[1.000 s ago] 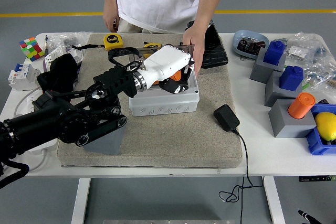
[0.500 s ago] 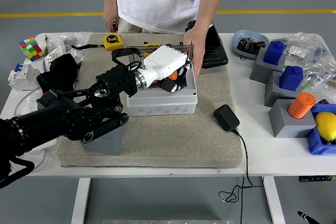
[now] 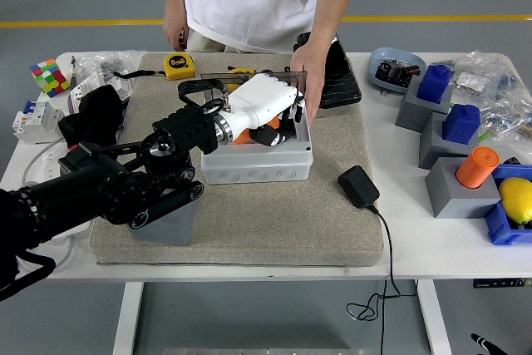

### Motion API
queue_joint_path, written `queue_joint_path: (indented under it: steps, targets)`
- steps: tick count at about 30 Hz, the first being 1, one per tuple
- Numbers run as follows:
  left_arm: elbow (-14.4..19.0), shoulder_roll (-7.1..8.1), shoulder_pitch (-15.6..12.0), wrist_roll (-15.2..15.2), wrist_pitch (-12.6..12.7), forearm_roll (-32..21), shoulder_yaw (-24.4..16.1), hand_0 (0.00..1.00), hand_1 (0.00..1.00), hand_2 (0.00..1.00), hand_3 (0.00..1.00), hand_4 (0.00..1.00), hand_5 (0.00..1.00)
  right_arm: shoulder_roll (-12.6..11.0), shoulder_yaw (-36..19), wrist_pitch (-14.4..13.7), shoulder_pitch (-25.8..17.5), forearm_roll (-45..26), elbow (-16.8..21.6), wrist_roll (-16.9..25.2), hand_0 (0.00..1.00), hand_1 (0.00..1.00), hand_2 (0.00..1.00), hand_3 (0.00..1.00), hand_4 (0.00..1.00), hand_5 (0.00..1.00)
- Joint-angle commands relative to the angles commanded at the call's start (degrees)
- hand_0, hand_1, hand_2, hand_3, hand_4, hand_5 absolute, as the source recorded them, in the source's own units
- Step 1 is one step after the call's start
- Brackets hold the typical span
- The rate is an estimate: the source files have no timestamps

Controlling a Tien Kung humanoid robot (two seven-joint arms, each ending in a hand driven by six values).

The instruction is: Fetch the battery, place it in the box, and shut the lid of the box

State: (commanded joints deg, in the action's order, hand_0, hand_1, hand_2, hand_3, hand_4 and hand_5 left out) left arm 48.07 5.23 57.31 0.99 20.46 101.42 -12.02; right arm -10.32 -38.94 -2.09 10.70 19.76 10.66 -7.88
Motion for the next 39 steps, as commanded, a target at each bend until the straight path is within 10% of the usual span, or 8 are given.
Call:
queue_joint_path:
  steps: [1,14,25,26,30,31,39]
  targets:
    - [0.0,0.02,0.0,0.1,0.0,0.0,0.0,0.356,0.623,0.592,0.584,0.998,0.002,0.0,0.0,0.0,0.0,0.0,0.0,0.0,0.645,0.705,0.691,0.571,0.941,0.524]
    - [3.9,1.22,-0.8,1.0,-0.2,0.8,-2.8,0.340,0.602,0.601,0.596,0.998,0.002,0.1,-0.3,0.0,-0.1,0.2,0.0,0.1,0.645,0.705,0.692,0.571,0.941,0.523]
    - [11.3,3.66,-2.5,11.5,5.5,-3.5,-10.7,0.308,0.535,0.521,0.572,0.998,0.120,0.0,-0.9,-0.1,0.0,0.5,0.0,0.1,0.645,0.705,0.692,0.571,0.942,0.523]
    - [11.3,3.68,-2.6,12.1,5.7,-4.1,-11.3,0.435,0.632,0.636,0.681,0.998,0.385,0.0,-0.9,-0.1,0.0,0.5,0.0,0.1,0.645,0.705,0.693,0.571,0.942,0.524]
    - [10.0,3.82,-2.9,11.6,4.4,-6.4,-14.3,0.435,0.632,0.636,0.681,0.998,0.385,0.1,-0.8,-0.1,0.0,0.4,0.0,0.1,0.645,0.705,0.693,0.571,0.942,0.524]
    - [9.6,3.86,-2.9,10.3,3.2,-7.0,-15.0,0.838,0.911,0.914,0.911,0.998,0.973,0.1,-0.8,-0.1,-0.1,0.4,0.0,0.1,0.645,0.705,0.692,0.571,0.942,0.523]
    - [6.5,4.00,-3.4,1.7,-2.4,-9.6,-16.6,0.877,0.942,0.931,0.931,0.998,0.998,0.1,-0.7,-0.1,-0.2,0.3,-0.1,0.1,0.645,0.705,0.692,0.571,0.943,0.523]
